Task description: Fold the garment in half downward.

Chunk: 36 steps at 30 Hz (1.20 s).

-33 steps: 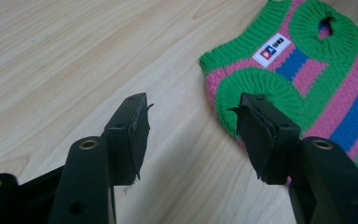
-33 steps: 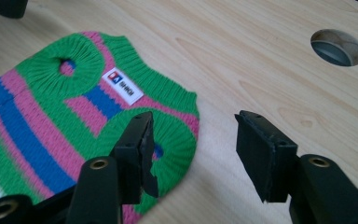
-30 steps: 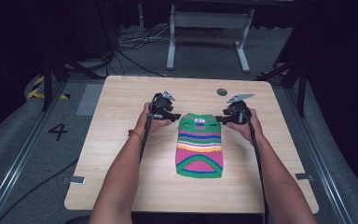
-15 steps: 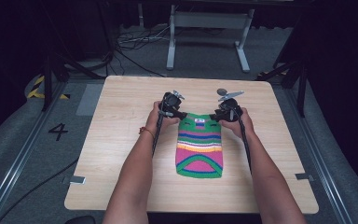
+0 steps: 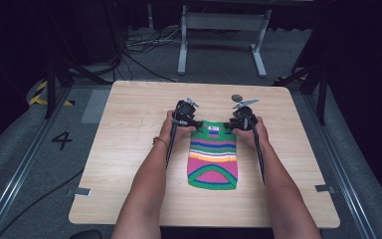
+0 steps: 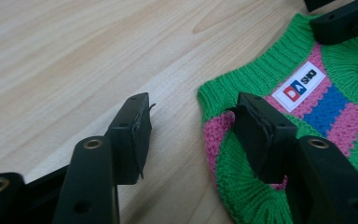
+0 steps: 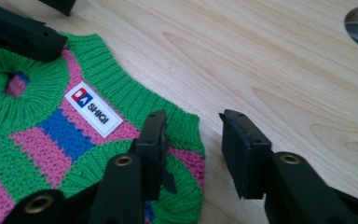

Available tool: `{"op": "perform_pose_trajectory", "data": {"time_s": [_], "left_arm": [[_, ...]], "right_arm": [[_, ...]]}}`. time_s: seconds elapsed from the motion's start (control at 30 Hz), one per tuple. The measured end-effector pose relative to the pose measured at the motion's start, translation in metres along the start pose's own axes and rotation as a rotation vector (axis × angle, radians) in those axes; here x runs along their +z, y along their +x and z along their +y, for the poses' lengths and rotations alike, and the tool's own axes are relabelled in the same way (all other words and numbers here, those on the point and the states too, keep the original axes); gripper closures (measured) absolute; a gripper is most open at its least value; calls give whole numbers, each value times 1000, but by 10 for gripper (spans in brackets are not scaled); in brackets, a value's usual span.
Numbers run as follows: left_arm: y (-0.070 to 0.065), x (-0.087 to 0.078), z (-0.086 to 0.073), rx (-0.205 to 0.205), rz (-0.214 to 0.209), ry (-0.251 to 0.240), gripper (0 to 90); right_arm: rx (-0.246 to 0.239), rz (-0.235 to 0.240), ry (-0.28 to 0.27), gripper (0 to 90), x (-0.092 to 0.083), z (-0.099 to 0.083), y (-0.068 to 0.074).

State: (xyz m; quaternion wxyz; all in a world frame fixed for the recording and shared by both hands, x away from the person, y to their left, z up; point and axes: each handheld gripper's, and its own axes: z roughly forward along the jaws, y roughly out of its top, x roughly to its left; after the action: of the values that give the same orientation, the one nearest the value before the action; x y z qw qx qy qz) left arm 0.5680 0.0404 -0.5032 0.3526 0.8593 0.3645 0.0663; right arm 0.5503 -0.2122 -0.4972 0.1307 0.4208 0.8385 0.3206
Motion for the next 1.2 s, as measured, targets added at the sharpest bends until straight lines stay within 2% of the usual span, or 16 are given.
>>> {"op": "perform_pose_trajectory", "data": {"time_s": [0.03, 0.07, 0.13, 0.17, 0.2, 0.27, 0.37, 0.57, 0.73, 0.77, 0.8, 0.83, 0.87, 0.93, 1.0, 1.2], "left_arm": [[0, 0, -2, -2, -14, -19, 508], [-1, 0, -2, 4, -30, -14, 553], [-3, 0, -3, 16, -42, -12, 664], [-4, 0, -3, 22, -56, -11, 664], [-5, 0, -3, 38, -60, -8, 712], [-8, -1, -2, 51, -61, -1, 761], [-12, -3, 0, 97, -31, 6, 816], [-17, -12, 6, 149, -8, -8, 825], [-21, -26, 10, 191, -1, -24, 829], [-25, -34, 11, 216, 9, -37, 829], [-25, -34, 11, 216, 9, -37, 829], [-27, -38, 10, 233, 11, -41, 828], [-30, -47, 9, 245, 6, -58, 828], [-31, -50, 8, 254, 2, -66, 828], [-34, -57, 5, 259, -15, -87, 827], [-42, -73, -4, 294, -23, -109, 828]], "right_arm": [[5, 10, 0, 697, 1, 0, 1], [10, 16, -2, 723, 2, 0, 2], [8, 21, -1, 738, 2, 0, 2], [5, 26, 0, 763, 2, 0, 3], [5, 29, 1, 785, 2, 1, 3], [-6, 22, 7, 811, 1, 1, 5], [-32, 6, 11, 840, 0, 4, 9], [-58, 14, -19, 842, -11, 9, 11], [-67, 47, -50, 841, -22, 13, 13], [-72, 66, -72, 840, -29, 14, 15], [-75, 72, -81, 840, -31, 14, 16], [-84, 77, -95, 840, -35, 13, 18], [-93, 88, -107, 840, -39, 12, 19], [-97, 93, -111, 839, -41, 12, 21], [-121, 101, -129, 838, -50, 8, 26], [-147, 101, -140, 835, -64, 4, 33]]}}
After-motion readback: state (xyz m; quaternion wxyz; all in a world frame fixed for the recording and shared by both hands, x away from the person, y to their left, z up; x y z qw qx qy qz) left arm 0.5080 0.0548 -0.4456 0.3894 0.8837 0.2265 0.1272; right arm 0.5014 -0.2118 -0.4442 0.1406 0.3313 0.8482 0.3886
